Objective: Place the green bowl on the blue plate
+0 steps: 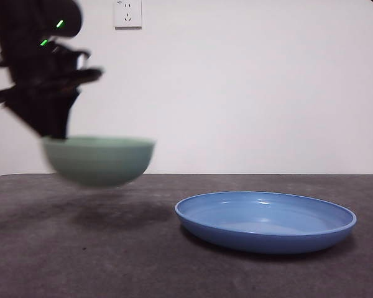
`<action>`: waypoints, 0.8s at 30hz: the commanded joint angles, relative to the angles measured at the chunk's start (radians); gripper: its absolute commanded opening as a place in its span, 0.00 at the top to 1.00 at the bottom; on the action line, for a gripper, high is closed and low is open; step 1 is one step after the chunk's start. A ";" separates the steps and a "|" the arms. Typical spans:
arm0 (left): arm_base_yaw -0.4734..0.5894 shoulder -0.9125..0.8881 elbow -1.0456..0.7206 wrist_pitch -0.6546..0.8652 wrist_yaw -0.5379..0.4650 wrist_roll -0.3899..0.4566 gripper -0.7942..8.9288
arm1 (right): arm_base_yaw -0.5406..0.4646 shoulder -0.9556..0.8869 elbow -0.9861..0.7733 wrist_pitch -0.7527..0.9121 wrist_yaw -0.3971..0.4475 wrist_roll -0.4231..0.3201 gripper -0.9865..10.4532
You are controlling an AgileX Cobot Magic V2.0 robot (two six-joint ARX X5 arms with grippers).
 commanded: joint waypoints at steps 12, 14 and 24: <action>-0.248 0.175 0.282 0.003 0.003 -0.102 0.90 | 0.004 0.008 0.018 0.006 -0.003 -0.011 0.37; -0.280 0.217 0.319 0.000 0.003 -0.105 0.90 | 0.004 0.008 0.018 0.007 -0.003 -0.011 0.37; -0.385 0.389 0.440 0.008 0.003 -0.112 0.90 | 0.004 0.008 0.018 0.007 -0.003 -0.011 0.37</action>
